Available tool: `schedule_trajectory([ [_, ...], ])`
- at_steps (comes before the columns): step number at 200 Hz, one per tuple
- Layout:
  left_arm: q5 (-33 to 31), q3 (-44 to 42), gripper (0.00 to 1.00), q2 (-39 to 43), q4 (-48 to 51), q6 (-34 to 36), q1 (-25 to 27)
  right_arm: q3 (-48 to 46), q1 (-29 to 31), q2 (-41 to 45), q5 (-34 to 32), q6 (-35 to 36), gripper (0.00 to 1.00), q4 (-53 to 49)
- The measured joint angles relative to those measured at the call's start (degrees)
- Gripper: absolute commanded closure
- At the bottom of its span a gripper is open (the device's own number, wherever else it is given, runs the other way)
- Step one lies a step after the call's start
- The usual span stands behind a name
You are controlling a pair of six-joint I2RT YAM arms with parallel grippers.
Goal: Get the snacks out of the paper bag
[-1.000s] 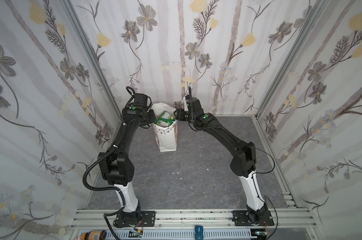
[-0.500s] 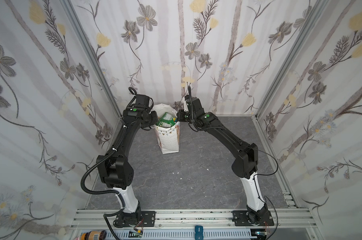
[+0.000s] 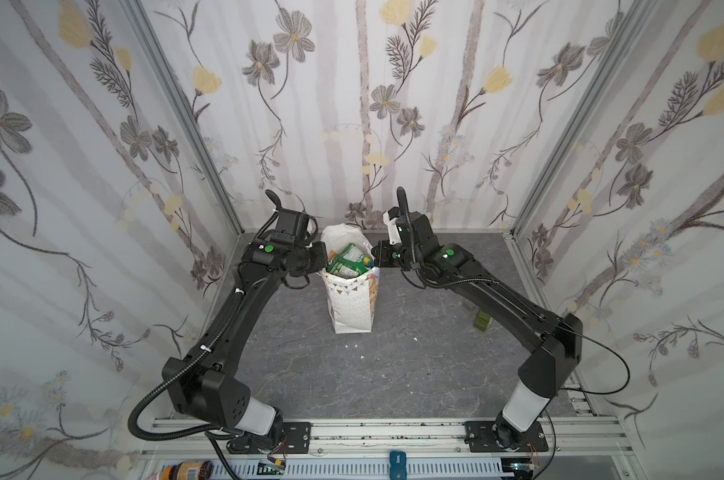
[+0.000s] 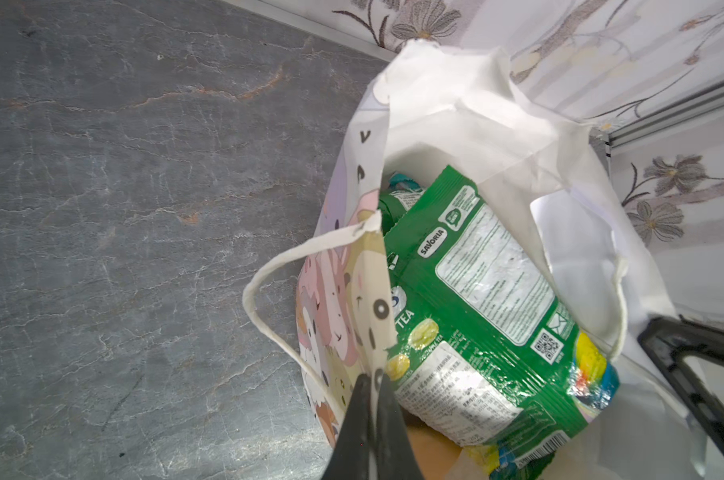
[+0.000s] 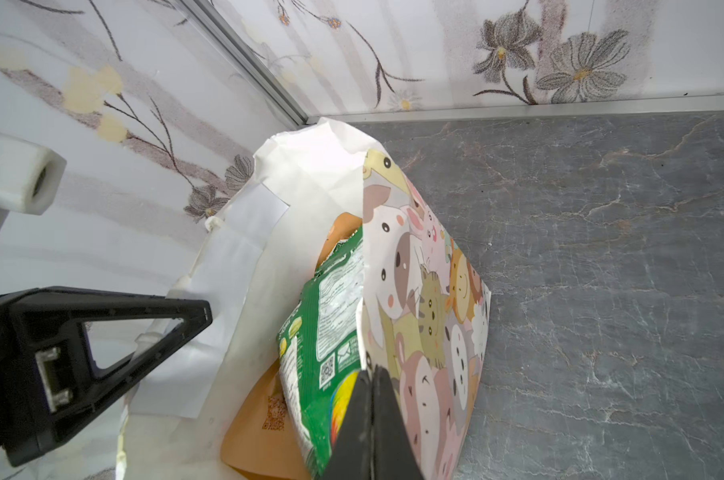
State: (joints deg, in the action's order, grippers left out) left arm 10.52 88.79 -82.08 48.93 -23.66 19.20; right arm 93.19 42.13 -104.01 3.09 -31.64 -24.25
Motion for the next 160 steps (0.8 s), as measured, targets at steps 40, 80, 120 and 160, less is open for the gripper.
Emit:
schedule_trajectory([
  [40, -0.3, -7.4, 1.00, 9.8, -1.5, -3.0, 6.0, -17.8, 3.0, 16.9, -2.2, -1.1, 1.00, 3.7],
  [80, -1.9, -13.5, 1.00, 15.9, -2.0, -6.1, 12.5, -29.2, 6.9, 28.1, -5.2, -3.4, 1.00, 5.1],
  [120, -6.0, -18.7, 1.00, 19.0, -2.1, -9.0, 20.9, -35.0, 8.5, 33.2, -6.4, -5.0, 1.00, 4.7],
  [160, -10.9, -21.2, 0.80, 19.5, -3.0, -11.2, 26.1, -35.6, 9.4, 33.4, -6.5, -5.4, 0.93, 5.1],
])
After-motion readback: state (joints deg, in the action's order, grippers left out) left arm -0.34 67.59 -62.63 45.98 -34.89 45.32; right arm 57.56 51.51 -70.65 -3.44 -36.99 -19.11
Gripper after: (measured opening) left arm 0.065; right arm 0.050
